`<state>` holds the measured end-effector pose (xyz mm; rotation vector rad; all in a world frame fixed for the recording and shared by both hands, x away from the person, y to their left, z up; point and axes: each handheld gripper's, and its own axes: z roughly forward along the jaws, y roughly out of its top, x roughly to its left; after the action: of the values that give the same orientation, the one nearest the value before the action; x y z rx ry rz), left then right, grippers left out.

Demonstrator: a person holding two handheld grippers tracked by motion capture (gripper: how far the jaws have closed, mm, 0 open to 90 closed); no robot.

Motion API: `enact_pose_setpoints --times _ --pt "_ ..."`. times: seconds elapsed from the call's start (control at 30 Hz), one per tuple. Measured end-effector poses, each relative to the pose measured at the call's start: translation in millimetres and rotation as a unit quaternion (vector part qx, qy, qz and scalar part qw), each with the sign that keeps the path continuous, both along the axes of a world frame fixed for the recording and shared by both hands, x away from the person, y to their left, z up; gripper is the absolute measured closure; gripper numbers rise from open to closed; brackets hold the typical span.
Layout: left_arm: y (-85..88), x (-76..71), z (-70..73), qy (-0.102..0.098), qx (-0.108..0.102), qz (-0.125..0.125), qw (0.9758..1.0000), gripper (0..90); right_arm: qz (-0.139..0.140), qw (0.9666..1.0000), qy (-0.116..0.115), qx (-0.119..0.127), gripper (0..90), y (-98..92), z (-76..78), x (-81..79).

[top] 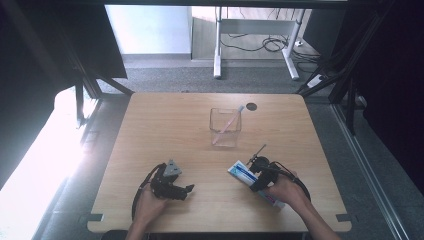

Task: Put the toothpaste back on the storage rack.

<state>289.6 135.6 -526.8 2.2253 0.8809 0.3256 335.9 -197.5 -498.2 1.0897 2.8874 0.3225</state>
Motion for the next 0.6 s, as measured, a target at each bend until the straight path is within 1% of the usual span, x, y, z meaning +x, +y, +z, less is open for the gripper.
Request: enact_pose_setpoints --times 0.07,0.1,0.2,0.3,0.43,0.53,0.6 --pt "0.2 -0.1 0.1 -0.001 0.001 0.001 1.0000 14.9 -0.001 1.0000 0.000 0.004 61.8 -1.3 2.4 0.0" --pt "0.3 -0.2 0.3 0.000 0.000 0.001 1.0000 14.9 -0.001 1.0000 0.001 0.007 64.4 -2.2 4.1 -0.1" --pt "0.6 -0.2 0.2 0.000 0.000 0.002 1.0000 14.9 0.006 0.9999 -0.001 0.009 68.4 -3.8 6.3 -0.7" --pt "0.6 0.1 -0.3 0.001 0.002 0.002 1.0000 14.8 0.012 0.9999 -0.003 0.009 70.7 -3.8 8.0 -1.9" --pt "0.4 0.1 -0.1 0.000 0.001 0.001 1.0000 14.8 0.014 0.9998 -0.004 0.013 72.1 -5.0 9.4 -2.7" --pt "0.7 -0.1 0.6 -0.002 0.001 0.001 1.0000 14.8 0.016 0.9995 -0.014 0.023 72.4 -6.3 12.8 -3.2" --pt "1.0 0.0 1.0 -0.005 0.002 0.000 1.0000 14.8 0.016 0.9993 -0.019 0.028 72.4 -6.4 17.6 -4.0"
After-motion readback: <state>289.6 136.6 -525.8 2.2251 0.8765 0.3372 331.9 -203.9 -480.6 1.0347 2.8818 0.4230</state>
